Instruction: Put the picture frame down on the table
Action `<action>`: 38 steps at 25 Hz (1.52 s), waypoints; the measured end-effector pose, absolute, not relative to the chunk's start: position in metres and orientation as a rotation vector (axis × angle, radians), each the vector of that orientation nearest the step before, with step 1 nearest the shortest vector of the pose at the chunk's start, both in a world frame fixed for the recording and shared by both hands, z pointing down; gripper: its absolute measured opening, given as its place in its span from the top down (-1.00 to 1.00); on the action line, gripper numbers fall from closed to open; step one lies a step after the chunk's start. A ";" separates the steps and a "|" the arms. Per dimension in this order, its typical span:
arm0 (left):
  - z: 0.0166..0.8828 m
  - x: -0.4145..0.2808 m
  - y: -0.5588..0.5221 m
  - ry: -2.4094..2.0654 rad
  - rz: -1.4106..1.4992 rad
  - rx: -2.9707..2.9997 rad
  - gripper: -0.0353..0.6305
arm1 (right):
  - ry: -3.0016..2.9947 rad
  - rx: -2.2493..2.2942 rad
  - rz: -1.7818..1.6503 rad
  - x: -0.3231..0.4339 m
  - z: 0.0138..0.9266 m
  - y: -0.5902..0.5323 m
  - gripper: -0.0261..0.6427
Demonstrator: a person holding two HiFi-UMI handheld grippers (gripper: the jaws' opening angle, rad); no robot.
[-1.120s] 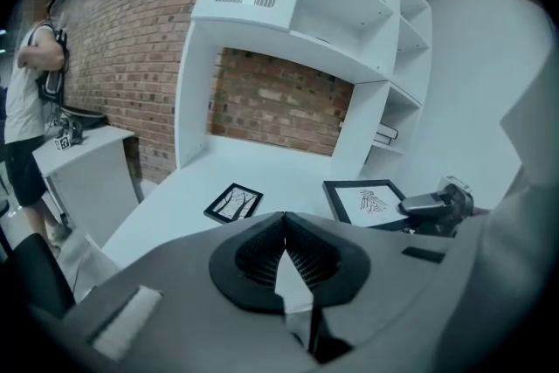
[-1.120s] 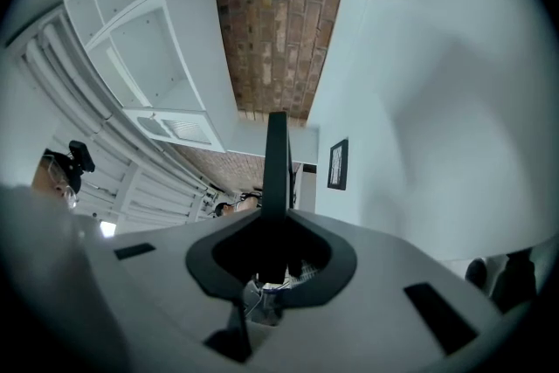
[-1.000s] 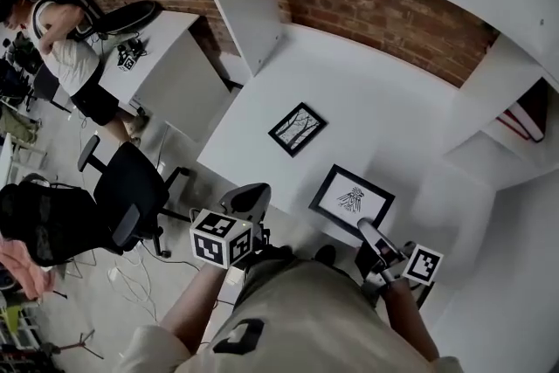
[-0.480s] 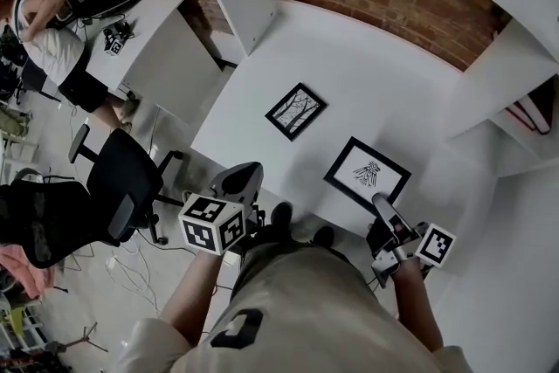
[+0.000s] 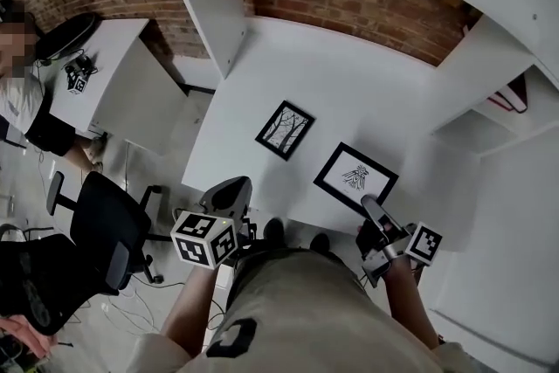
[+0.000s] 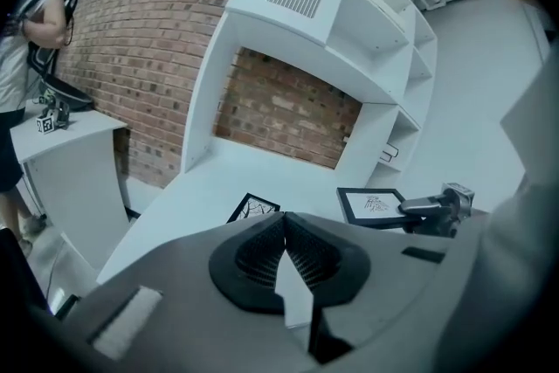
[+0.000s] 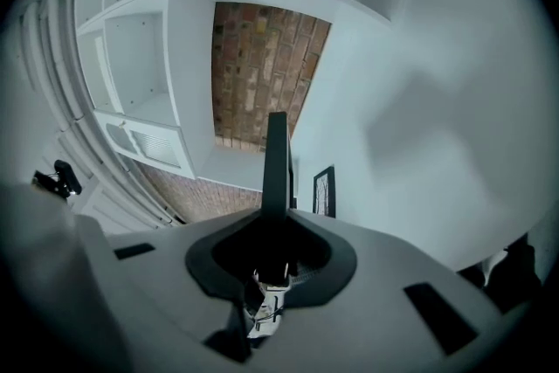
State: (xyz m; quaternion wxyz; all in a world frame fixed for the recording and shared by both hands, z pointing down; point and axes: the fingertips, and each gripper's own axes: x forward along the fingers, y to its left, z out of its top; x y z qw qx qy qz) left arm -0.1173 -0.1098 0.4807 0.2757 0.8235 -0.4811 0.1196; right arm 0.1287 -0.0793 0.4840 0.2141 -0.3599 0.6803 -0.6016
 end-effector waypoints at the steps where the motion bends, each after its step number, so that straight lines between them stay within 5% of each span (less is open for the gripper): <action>1: 0.483 -0.122 -0.111 -1.277 0.321 2.219 0.88 | 1.875 -1.023 -1.660 0.125 0.485 -0.079 0.82; 38: 0.499 -0.098 -0.170 -1.224 0.390 2.204 0.88 | 1.878 -1.146 -1.762 0.157 0.542 -0.204 0.82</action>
